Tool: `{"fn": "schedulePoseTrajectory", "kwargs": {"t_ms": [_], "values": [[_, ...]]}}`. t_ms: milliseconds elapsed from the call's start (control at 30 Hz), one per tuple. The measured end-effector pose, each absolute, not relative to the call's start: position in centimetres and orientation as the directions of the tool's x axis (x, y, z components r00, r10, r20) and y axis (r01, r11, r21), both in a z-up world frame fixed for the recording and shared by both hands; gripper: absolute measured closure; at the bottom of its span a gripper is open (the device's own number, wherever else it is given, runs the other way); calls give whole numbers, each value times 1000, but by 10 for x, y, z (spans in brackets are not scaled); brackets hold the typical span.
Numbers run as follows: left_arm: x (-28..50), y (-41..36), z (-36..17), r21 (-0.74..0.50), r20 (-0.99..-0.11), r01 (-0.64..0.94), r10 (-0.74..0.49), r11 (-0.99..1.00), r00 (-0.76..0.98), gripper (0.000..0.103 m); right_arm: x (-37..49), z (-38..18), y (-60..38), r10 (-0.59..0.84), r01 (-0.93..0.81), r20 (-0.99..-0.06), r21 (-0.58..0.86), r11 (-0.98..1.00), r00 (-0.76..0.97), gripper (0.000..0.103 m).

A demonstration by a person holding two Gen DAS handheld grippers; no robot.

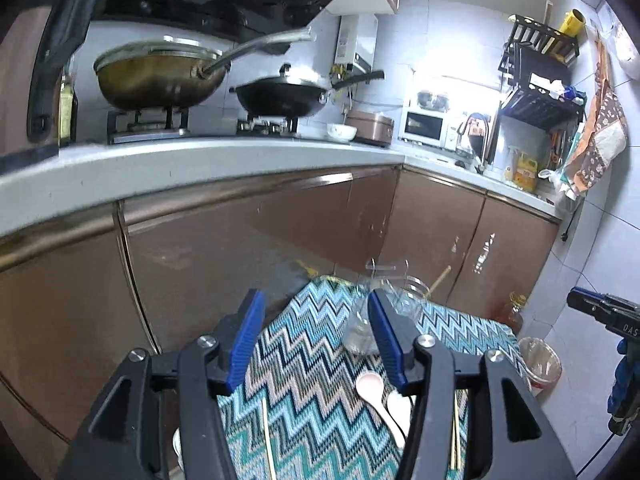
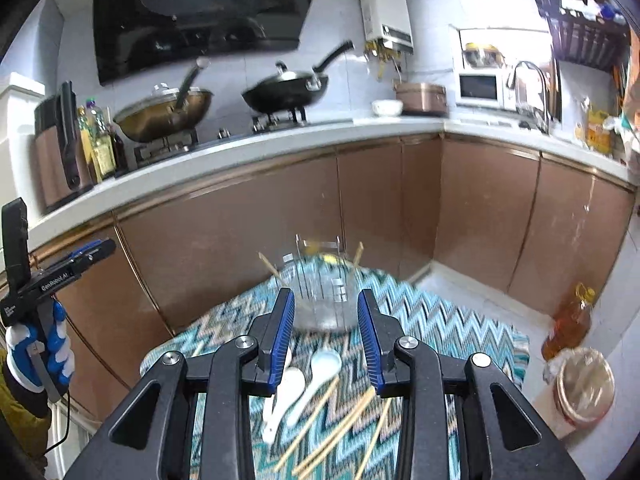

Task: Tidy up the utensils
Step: 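Move both open tools back down to the utensils on the cloth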

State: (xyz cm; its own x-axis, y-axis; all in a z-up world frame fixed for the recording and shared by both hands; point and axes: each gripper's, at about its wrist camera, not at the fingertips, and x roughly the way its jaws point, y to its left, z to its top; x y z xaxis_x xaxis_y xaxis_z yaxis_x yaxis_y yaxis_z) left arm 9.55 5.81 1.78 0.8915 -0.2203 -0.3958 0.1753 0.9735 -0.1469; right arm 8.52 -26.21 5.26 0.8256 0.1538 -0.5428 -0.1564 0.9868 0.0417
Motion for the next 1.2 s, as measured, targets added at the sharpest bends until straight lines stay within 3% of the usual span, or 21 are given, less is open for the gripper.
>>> {"fn": "schedulePoseTrajectory", "kwargs": {"t_ms": [333, 667, 1200], "values": [[109, 50, -36, -187, -509, 211, -278, 960, 815, 51, 107, -20, -279, 231, -118, -716, 205, 972, 658, 70], [144, 37, -87, -201, -601, 228, -303, 953, 740, 51, 154, -111, -303, 359, -20, -802, 398, 917, 477, 70], [185, 37, -136, -234, -680, 193, -302, 953, 668, 51, 211, -192, -333, 336, 93, -892, 378, 921, 304, 70]]}}
